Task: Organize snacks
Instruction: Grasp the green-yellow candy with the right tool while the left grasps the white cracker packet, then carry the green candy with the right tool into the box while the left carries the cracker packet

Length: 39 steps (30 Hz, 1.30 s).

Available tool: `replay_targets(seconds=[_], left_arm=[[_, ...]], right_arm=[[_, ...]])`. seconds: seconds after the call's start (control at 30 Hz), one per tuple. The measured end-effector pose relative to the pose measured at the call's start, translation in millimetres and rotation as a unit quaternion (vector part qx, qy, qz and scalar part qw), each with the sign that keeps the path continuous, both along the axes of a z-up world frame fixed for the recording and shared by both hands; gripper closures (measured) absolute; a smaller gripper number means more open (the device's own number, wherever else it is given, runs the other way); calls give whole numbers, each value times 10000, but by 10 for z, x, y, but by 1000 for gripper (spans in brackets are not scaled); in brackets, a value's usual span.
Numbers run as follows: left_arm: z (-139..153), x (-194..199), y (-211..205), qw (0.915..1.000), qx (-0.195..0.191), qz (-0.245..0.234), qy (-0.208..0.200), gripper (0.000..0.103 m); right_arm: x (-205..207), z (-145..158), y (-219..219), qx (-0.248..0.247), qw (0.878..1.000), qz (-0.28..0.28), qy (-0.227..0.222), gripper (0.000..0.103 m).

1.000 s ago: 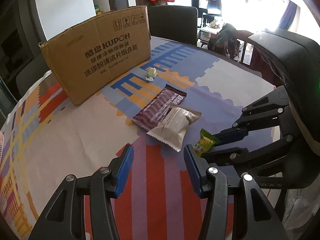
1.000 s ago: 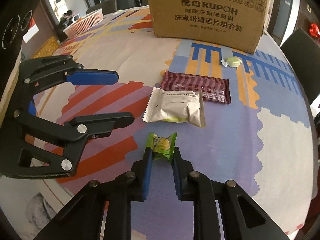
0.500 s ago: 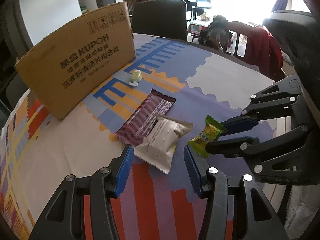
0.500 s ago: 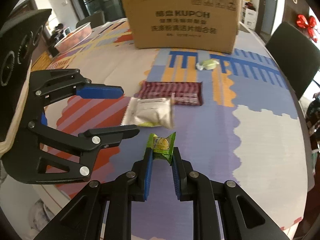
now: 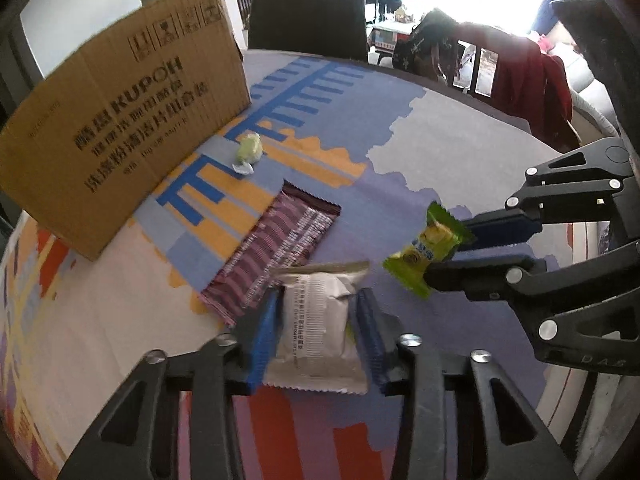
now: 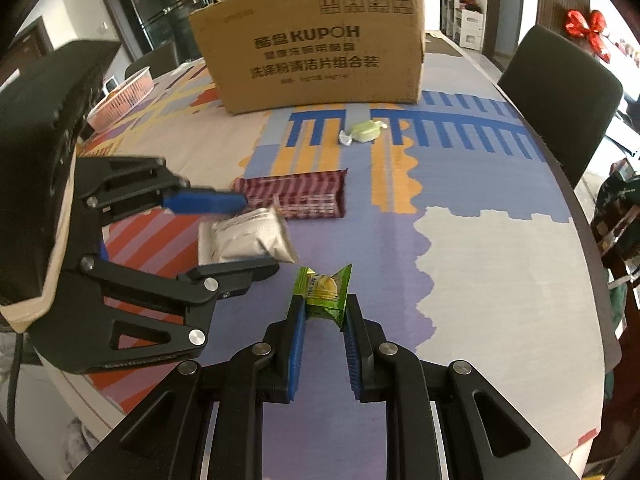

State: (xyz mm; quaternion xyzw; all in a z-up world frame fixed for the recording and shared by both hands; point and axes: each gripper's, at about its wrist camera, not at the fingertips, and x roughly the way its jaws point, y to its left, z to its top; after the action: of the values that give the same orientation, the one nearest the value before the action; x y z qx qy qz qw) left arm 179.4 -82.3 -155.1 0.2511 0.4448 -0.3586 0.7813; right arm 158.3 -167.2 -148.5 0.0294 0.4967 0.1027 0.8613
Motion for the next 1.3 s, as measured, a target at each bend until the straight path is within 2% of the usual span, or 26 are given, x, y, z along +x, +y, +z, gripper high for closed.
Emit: replay_targets(seconds=[0.17,0.43,0.8,1.07,1.3], left_arm=[[2,0,33,9990,-164,340,225,70],[149,-48,106,9930,-409,1104,117,72],[518,41,303,9732,-914,2109,-101,72],[954,131,455,9578,-1277,2520,-540,72],[1366,204,529,9477,-1558,2600,-1001,72]], right_arm=[[0,1,-42,46,10000,-36,-30,83],[6,48,-95,168,9998,-52,-122,83],[130,283,-162,297,9984,-52,-472,83],[306,693,-160,320,9934,-61,-1100,83],[434,1054,-128,396,9863,-9,-1603,83]])
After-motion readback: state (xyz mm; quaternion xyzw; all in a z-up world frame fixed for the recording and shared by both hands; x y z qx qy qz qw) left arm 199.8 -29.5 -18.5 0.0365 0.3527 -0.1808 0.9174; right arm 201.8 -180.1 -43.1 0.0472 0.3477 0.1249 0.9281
